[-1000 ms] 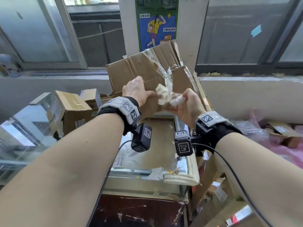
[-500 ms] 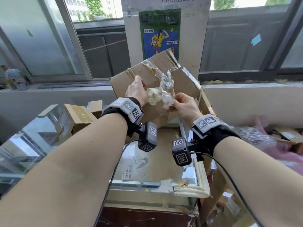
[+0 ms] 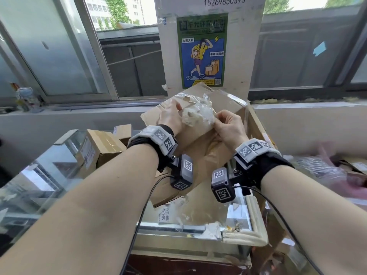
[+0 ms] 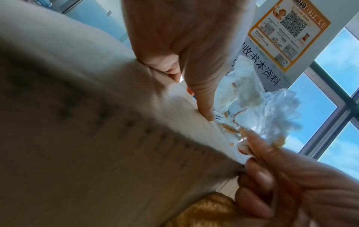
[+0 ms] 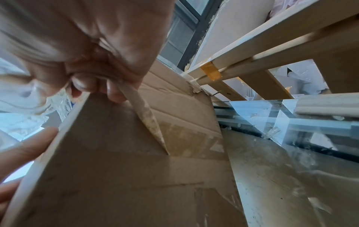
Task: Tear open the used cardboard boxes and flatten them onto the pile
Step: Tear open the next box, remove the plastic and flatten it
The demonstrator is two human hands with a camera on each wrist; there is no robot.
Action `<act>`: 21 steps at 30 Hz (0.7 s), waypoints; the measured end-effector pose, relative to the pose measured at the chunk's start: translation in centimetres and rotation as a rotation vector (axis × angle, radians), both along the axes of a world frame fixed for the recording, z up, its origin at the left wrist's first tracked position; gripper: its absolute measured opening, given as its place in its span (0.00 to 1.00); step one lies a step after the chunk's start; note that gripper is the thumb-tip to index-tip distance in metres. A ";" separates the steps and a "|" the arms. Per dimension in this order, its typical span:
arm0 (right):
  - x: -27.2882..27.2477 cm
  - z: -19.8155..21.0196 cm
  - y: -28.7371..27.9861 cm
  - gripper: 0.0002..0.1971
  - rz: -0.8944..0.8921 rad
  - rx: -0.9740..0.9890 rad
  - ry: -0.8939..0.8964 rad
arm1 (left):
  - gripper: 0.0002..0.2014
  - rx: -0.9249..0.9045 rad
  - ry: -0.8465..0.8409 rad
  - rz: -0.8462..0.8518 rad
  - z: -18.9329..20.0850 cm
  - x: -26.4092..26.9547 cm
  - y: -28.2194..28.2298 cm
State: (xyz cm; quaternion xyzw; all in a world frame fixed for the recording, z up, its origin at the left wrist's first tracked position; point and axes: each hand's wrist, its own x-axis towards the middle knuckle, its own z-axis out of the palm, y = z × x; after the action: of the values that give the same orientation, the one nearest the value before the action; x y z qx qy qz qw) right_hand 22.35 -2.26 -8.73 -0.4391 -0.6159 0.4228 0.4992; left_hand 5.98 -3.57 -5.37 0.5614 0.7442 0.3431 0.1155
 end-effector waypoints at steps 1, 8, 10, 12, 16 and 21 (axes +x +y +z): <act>-0.1 0.0 -0.1 0.10 0.035 -0.004 0.012 | 0.14 -0.015 0.008 -0.002 -0.1 -0.2 0.0; 1.6 -2.2 0.1 0.12 -0.039 -0.102 -0.035 | 0.59 -0.216 0.297 -0.115 -0.4 -0.3 -0.9; 1.6 -2.6 0.2 0.11 -0.040 -0.095 0.003 | 0.61 -0.242 0.409 -0.140 -0.8 -0.3 -1.0; 1.3 -2.9 0.2 0.11 -0.040 -0.066 0.018 | 0.59 -0.241 0.447 -0.133 -1.1 -0.3 -1.1; 0.9 -3.4 0.1 0.13 -0.057 -0.058 0.016 | 0.62 -0.259 0.467 -0.132 -1.3 -0.2 -1.4; 0.6 -3.6 -0.2 0.15 -0.036 -0.086 0.010 | 0.62 -0.254 0.531 -0.119 -1.3 0.2 -1.8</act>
State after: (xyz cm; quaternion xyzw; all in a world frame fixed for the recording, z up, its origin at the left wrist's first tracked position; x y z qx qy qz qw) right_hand 22.96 -2.46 -12.36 -0.4689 -0.5868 0.4419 0.4904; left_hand 6.18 -5.41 -6.67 0.6553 0.7510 0.0808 0.0061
